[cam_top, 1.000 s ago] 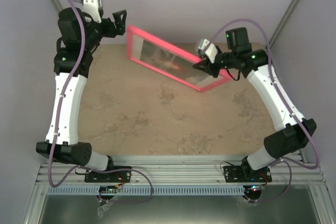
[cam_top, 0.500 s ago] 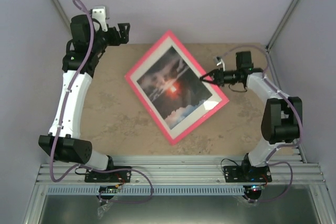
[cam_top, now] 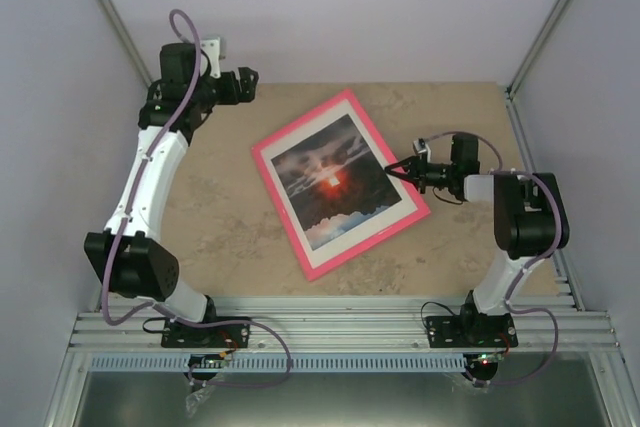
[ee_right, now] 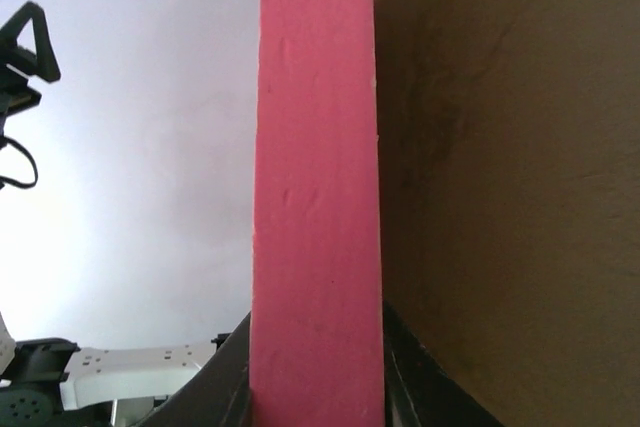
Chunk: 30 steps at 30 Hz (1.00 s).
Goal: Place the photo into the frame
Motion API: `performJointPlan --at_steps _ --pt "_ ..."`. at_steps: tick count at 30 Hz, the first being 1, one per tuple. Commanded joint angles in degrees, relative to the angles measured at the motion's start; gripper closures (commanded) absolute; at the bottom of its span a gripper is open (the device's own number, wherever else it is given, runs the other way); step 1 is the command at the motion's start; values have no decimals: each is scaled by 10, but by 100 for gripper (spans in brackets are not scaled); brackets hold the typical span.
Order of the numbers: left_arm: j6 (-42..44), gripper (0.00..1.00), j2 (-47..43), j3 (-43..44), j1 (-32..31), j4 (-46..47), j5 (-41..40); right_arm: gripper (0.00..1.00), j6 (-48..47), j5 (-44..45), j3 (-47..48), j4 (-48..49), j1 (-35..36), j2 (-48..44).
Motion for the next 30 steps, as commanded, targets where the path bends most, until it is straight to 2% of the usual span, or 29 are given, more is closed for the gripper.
performJointPlan --at_steps 1,7,11,15,23,30 --pt "2 1 12 -11 4 -8 21 97 58 6 -6 103 -12 37" --pt "-5 1 25 -15 4 -3 32 81 105 59 -39 145 -13 49" --pt "-4 1 28 -24 4 -4 29 62 112 79 -55 146 -13 56" --pt "-1 1 28 -30 4 -6 28 34 45 94 -33 51 -13 54" --pt "-3 1 21 -33 4 -6 29 13 -20 123 -8 -38 -19 37" --pt "-8 1 16 -42 4 -2 36 6 -62 140 10 -90 -20 28"
